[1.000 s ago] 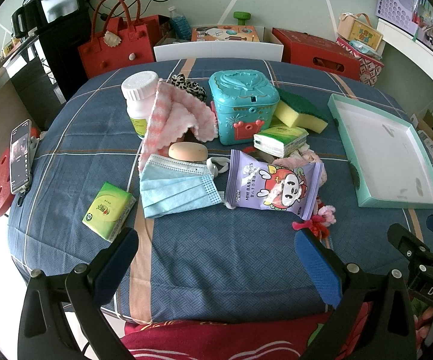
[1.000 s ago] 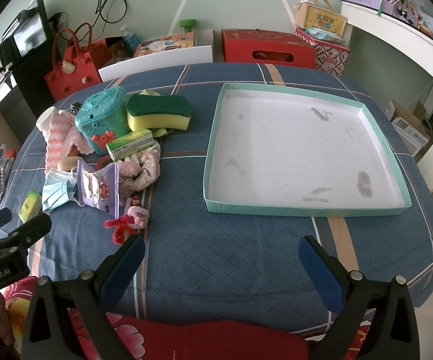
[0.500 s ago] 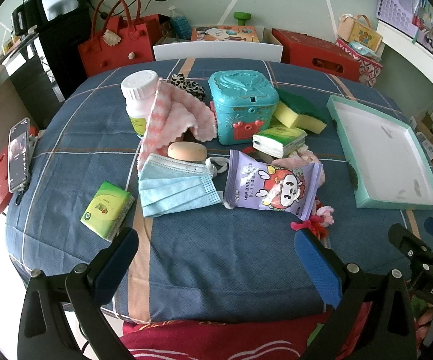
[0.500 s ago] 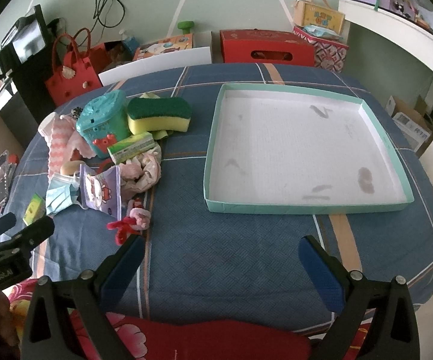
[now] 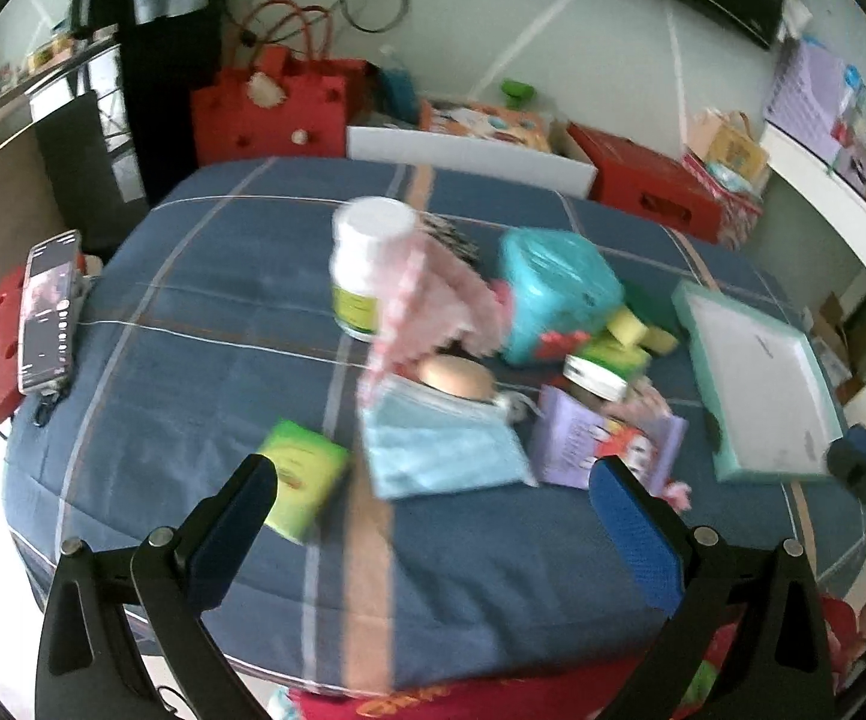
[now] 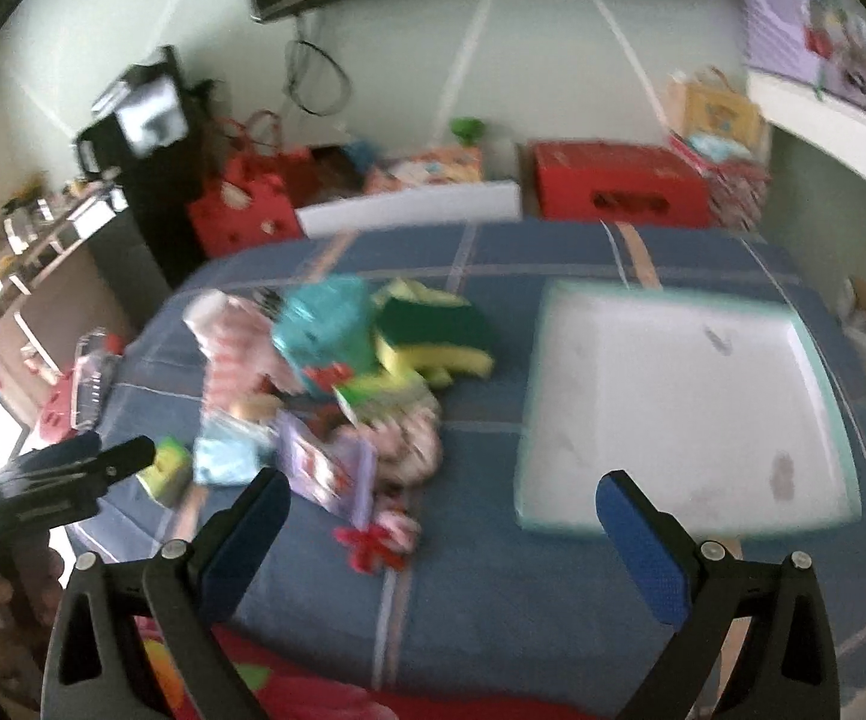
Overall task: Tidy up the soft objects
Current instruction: 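Grasp the green tissue pack with the left gripper while the right grasps the purple packet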
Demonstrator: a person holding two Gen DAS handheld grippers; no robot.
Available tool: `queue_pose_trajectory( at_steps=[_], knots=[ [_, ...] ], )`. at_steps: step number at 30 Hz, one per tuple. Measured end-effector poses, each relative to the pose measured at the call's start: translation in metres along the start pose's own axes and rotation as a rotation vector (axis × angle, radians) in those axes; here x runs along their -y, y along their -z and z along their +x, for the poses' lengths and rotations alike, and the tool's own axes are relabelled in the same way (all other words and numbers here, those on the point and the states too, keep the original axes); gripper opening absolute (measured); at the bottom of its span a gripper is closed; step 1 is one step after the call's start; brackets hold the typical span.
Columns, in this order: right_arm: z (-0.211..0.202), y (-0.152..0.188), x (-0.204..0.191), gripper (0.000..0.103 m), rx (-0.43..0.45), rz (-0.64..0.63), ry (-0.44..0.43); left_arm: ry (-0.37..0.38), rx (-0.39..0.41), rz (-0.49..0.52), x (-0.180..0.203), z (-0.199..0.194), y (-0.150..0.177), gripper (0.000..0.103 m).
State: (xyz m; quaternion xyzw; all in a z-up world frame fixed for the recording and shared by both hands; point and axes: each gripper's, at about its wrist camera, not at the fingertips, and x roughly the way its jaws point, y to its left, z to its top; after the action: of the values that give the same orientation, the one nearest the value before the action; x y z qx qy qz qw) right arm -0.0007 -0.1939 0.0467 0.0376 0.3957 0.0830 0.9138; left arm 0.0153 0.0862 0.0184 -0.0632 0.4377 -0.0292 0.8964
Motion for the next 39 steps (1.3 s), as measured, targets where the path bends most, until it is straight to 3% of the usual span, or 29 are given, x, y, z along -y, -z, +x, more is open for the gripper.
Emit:
queue_pose_trajectory(
  at_steps=[7, 10, 15, 22, 33, 38, 39],
  knots=[
    [0.01, -0.028, -0.037, 0.103, 0.011, -0.098, -0.079, -0.041, 0.03, -0.034, -0.048, 0.003, -0.008, 0.103],
    [0.024, -0.029, -0.05, 0.103, -0.014, -0.138, -0.094, -0.072, 0.002, -0.034, -0.061, 0.014, -0.006, 0.103],
    [0.057, -0.019, -0.062, 0.103, -0.099, -0.167, -0.163, -0.046, -0.075, -0.054, -0.073, 0.042, 0.003, 0.103],
    [0.095, -0.007, -0.066, 0.102, -0.195, -0.179, -0.177, -0.032, -0.131, -0.042, -0.073, 0.068, 0.014, 0.103],
    [0.13, 0.006, -0.054, 0.071, -0.285, -0.124, -0.209, -0.024, -0.177, -0.029, -0.072, 0.094, 0.02, 0.103],
    [0.136, 0.012, -0.05, 0.048, -0.299, -0.096, -0.215, -0.03, -0.187, -0.024, -0.074, 0.101, 0.023, 0.101],
    [0.136, 0.012, -0.049, 0.047, -0.295, -0.091, -0.214, -0.034, -0.185, -0.024, -0.074, 0.102, 0.022, 0.099]
  ],
)
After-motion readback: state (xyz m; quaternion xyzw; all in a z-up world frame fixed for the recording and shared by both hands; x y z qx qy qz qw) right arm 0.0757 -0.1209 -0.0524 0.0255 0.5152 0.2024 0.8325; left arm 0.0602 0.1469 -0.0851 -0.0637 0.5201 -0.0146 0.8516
